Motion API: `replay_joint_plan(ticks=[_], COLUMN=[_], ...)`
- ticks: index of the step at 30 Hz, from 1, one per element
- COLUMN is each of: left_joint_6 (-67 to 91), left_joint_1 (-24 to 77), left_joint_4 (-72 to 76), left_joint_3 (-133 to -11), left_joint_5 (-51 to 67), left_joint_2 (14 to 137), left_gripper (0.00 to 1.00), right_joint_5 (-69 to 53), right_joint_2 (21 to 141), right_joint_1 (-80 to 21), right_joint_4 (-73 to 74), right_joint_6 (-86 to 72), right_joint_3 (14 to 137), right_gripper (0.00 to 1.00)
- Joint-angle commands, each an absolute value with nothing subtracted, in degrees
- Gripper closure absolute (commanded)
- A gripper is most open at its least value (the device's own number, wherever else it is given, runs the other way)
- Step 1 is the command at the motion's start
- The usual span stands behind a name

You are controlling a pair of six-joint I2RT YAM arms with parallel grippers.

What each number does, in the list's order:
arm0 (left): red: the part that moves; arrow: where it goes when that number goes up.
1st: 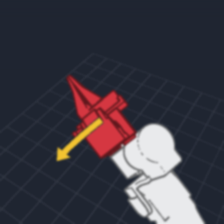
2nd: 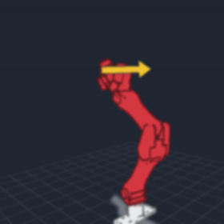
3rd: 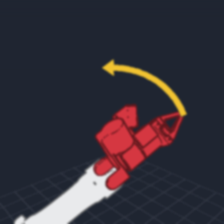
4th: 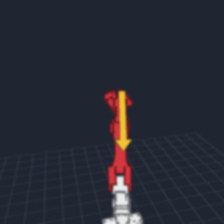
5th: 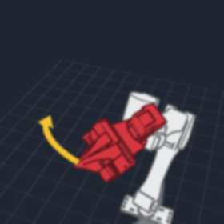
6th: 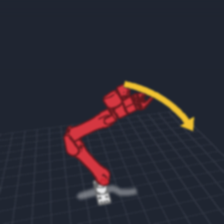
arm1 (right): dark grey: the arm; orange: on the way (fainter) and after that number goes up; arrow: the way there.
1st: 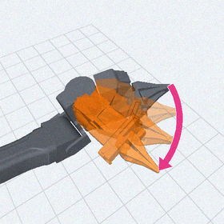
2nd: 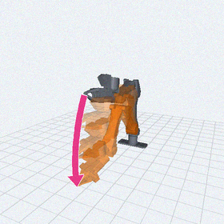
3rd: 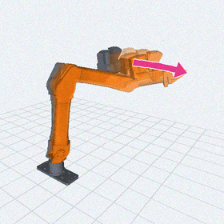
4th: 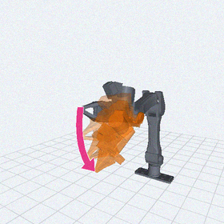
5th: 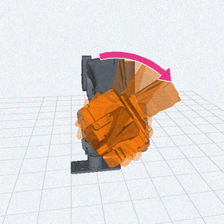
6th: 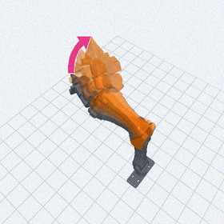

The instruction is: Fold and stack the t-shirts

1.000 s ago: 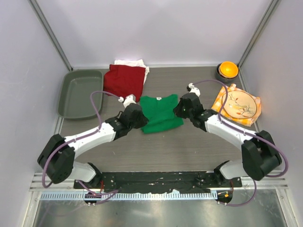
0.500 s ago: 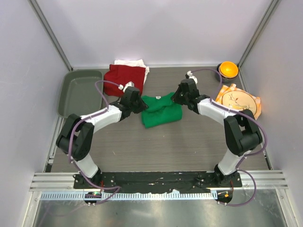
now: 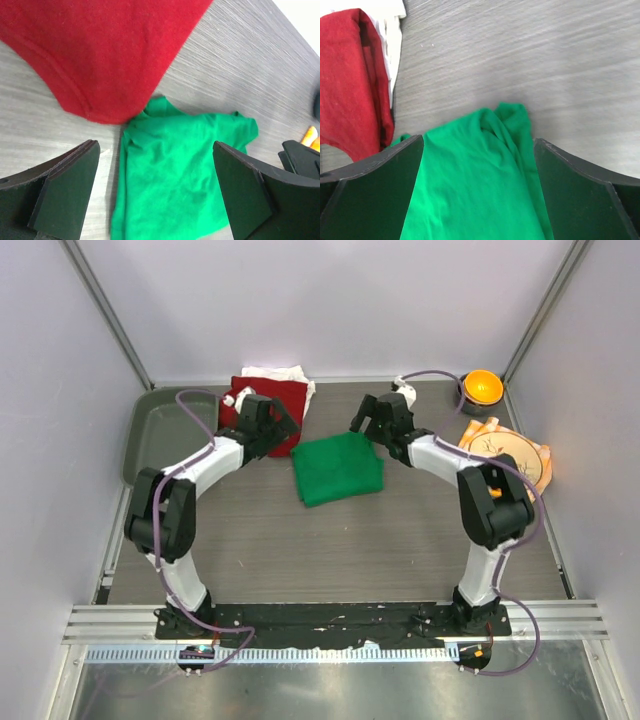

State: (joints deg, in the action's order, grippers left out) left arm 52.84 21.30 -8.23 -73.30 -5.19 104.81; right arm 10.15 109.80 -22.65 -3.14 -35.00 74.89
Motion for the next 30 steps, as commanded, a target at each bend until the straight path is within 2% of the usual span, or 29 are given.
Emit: replay_joint_plan(ticks=[1,4,8,15,20,25,30], left_joint_6=[50.45,50.71,53.52,57.65,59.85,59.33,59.24], left_joint_1=[23.02,26.53,30.05,32.43,32.70,32.78,32.78], left_joint_4=[-9.05,-7.91,-4.41,1.21,9.65,10.90,10.20], left_joint_3=[-68.92,-63.65,-55.65,-40.37,-31.39,-28.74,-27.60], left_joint_5=[-5.19,-4.84,-2.38,-3.25,-3.60,-3.16,-2.29], left_joint_2=[92.67,86.78,80.52,73.83,72.86,73.30,72.86], left_gripper=[0.00,0.00,0.00,0.00,0.00,0.00,0.00], right_joint_5=[16.44,9.45,-5.07,-17.48,-26.52,-27.25,-17.34], right_joint_2=[94.68,89.74,90.96,100.71,109.85,112.49,114.70], right_joint_1=[-22.85,-22.94,-23.29,-23.99,-24.08,-25.57,-25.49], right_joint_4=[-9.40,-8.97,-7.30,-11.24,-20.90,-23.47,-14.80], right_joint_6=[-31.20,-31.55,-32.52,-33.92,-39.89,-42.19,-37.01], right_joint_3=[66.38,61.79,61.78,65.65,68.72,68.55,67.15], right_gripper=[0.02,0.01,0.01,0.02,0.05,0.05,0.05])
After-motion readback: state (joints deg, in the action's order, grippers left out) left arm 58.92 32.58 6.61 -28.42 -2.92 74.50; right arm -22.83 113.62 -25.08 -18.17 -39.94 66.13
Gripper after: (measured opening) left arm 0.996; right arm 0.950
